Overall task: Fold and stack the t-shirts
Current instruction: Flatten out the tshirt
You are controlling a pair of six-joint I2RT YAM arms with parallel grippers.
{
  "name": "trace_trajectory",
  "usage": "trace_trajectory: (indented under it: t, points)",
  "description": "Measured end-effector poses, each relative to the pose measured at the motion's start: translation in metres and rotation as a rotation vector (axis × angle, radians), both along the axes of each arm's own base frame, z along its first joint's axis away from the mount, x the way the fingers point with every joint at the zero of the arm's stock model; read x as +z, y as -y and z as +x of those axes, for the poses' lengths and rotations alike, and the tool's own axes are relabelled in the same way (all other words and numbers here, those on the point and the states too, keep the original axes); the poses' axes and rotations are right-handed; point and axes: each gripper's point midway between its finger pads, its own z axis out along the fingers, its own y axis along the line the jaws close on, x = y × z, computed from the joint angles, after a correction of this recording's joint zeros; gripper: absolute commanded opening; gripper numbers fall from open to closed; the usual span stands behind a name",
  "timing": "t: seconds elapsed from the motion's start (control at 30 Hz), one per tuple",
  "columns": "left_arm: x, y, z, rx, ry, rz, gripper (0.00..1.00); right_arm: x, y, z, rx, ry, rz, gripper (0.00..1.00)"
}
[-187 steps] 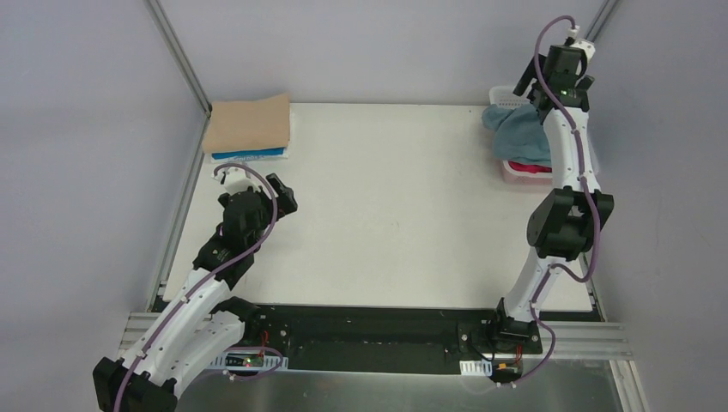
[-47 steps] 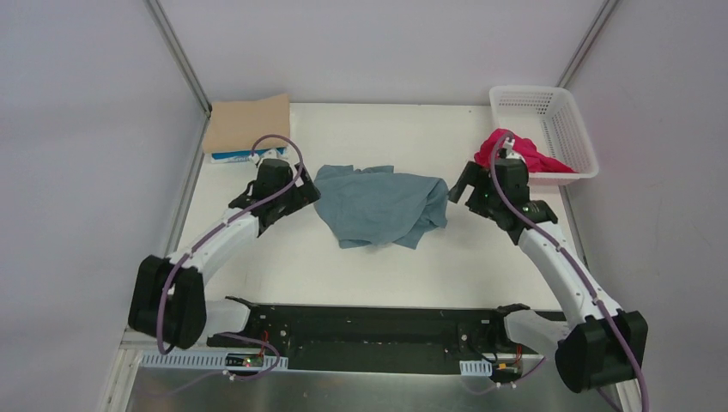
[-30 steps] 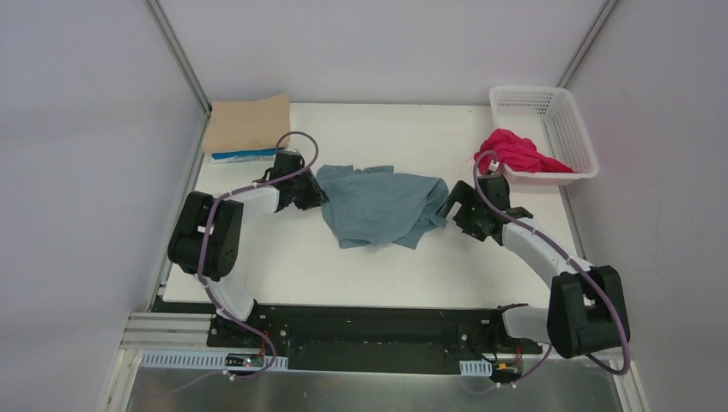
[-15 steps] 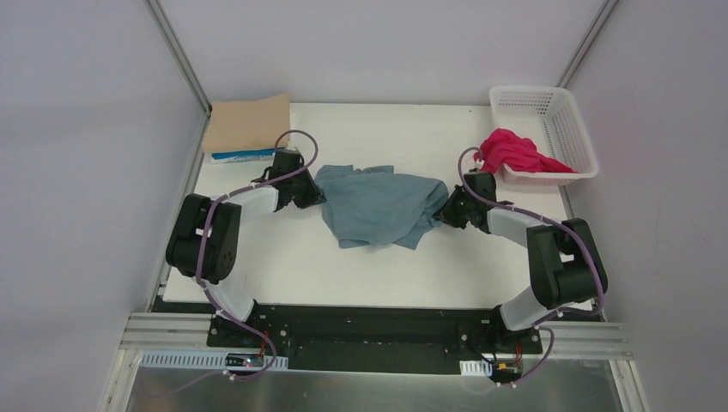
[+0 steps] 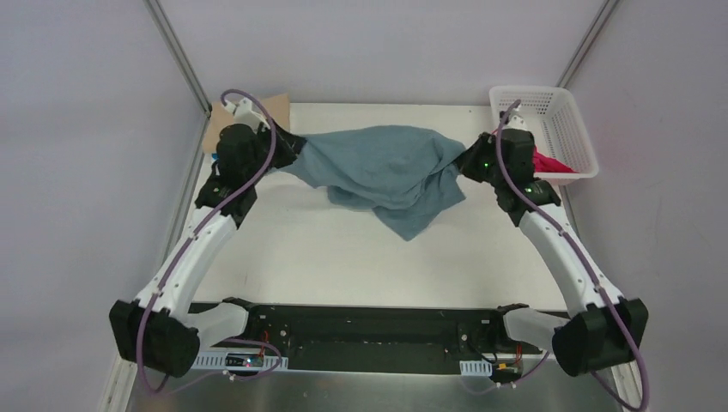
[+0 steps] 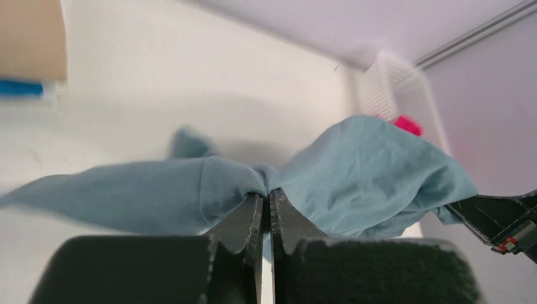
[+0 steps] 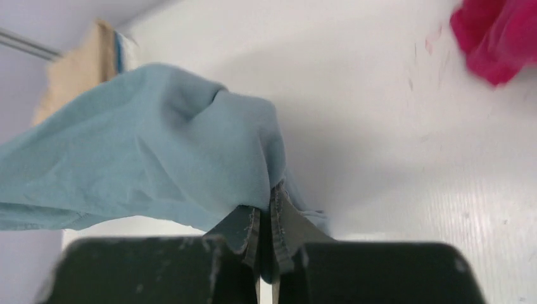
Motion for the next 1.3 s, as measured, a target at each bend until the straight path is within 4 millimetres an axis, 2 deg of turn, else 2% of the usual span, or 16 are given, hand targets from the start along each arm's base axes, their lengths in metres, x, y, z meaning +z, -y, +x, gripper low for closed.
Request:
trace_trajectory:
  t: [0.13,0.2,0.3,0.5,0.7,0.83,0.9,0.97,1.03,1.13,1.23,1.3]
  points:
    - [0.086,-0.015,-0.024,0.033,0.212,-0.007,0.0,0.088,0.009,-0.015,0.004,0.207,0.001,0.0]
    - [0.119,-0.021,-0.039,0.041,0.291,-0.01,0.0,0.126,0.011,-0.029,0.022,0.289,0.007,0.0]
    - [0.157,-0.03,-0.059,0.05,0.383,-0.007,0.0,0.172,0.013,-0.049,0.051,0.385,0.014,0.0]
    - [0.21,-0.041,-0.088,0.06,0.49,0.019,0.0,0.239,0.015,-0.084,0.11,0.499,0.016,0.0]
    - [0.26,-0.052,-0.122,0.069,0.616,0.034,0.0,0.292,0.01,-0.12,0.195,0.593,0.033,0.0]
    - [0.278,-0.06,-0.135,0.096,0.67,0.043,0.0,0.304,0.008,-0.129,0.228,0.62,0.026,0.0]
    - [0.28,-0.064,-0.13,0.122,0.667,0.051,0.0,0.299,0.007,-0.124,0.236,0.604,0.015,0.0]
    - [0.278,-0.067,-0.118,0.153,0.648,0.066,0.0,0.291,0.004,-0.111,0.243,0.583,-0.004,0.0]
    - [0.273,-0.068,-0.096,0.187,0.613,0.09,0.0,0.279,0.0,-0.091,0.242,0.562,-0.026,0.0]
    - [0.256,-0.068,-0.046,0.24,0.531,0.145,0.0,0.252,-0.005,-0.047,0.232,0.5,-0.066,0.0]
    - [0.231,-0.066,0.01,0.269,0.435,0.197,0.0,0.223,-0.005,0.005,0.201,0.427,-0.11,0.0]
    - [0.206,-0.068,0.047,0.278,0.357,0.229,0.0,0.204,0.0,0.04,0.169,0.374,-0.133,0.0]
